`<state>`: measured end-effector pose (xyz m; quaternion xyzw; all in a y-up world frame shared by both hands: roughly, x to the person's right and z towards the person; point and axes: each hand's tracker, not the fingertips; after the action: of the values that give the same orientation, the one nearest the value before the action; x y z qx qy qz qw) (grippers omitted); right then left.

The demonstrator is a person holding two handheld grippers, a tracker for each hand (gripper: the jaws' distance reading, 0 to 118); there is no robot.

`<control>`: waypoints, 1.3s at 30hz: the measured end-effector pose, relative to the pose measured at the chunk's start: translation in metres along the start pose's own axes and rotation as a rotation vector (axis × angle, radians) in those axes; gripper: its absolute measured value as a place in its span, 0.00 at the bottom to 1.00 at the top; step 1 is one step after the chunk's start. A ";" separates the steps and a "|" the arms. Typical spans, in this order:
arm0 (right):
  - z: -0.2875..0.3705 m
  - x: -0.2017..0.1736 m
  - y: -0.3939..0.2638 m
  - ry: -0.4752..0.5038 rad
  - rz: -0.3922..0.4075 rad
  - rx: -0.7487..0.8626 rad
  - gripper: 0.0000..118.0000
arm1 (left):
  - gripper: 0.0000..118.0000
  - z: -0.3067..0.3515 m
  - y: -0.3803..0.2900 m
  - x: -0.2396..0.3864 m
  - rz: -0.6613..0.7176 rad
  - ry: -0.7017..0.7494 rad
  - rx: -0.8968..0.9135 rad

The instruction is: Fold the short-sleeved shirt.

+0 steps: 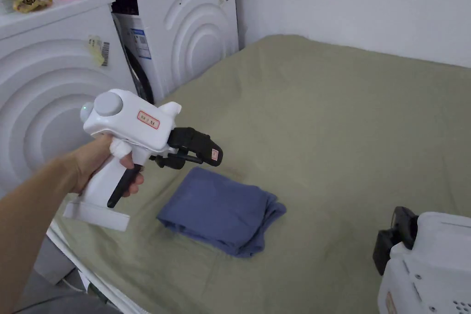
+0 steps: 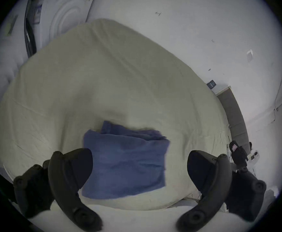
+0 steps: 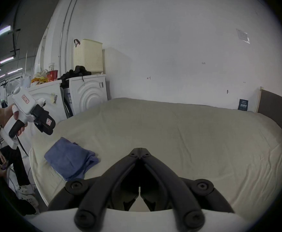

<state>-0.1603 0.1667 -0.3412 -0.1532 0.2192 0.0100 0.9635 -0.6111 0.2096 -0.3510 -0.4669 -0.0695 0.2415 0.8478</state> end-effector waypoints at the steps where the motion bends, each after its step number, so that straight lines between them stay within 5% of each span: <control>1: 0.007 0.005 0.004 -0.001 -0.011 0.007 0.00 | 0.97 -0.002 -0.003 0.015 -0.040 -0.022 0.019; 2: 0.015 0.011 0.009 -0.001 -0.017 0.012 0.00 | 0.93 -0.002 -0.008 0.033 -0.057 -0.044 0.050; 3: 0.023 0.017 0.014 -0.007 -0.021 0.020 0.00 | 0.78 -0.004 -0.012 0.052 -0.054 -0.046 0.062; 4: 0.033 0.025 0.019 -0.017 -0.021 0.036 0.00 | 0.53 -0.006 -0.019 0.073 -0.059 -0.069 0.094; 5: 0.045 0.035 0.025 -0.030 -0.022 0.053 0.00 | 0.15 -0.012 -0.021 0.085 -0.091 -0.103 0.127; 6: 0.057 0.046 0.032 -0.049 -0.026 0.072 0.00 | 0.00 -0.019 -0.028 0.110 -0.134 -0.092 0.140; 10: 0.106 0.099 0.051 -0.118 -0.026 0.127 0.00 | 0.00 -0.045 -0.073 0.219 -0.189 -0.245 0.191; 13: 0.142 0.148 0.060 -0.165 -0.018 0.133 0.00 | 0.00 -0.074 -0.105 0.303 -0.263 -0.220 0.276; 21: 0.211 0.264 0.063 -0.327 -0.037 0.138 0.00 | 0.01 -0.101 -0.196 0.473 -0.394 0.151 0.739; 27: 0.232 0.300 0.062 -0.394 0.003 0.147 0.00 | 0.01 -0.104 -0.213 0.507 -0.486 0.261 0.814; 39: 0.237 0.296 0.063 -0.429 0.038 0.186 0.00 | 0.01 -0.092 -0.209 0.512 -0.516 0.240 0.816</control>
<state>0.2010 0.2838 -0.2828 -0.0541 0.0120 0.0401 0.9977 -0.0600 0.2896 -0.2841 -0.0891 0.0154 -0.0243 0.9956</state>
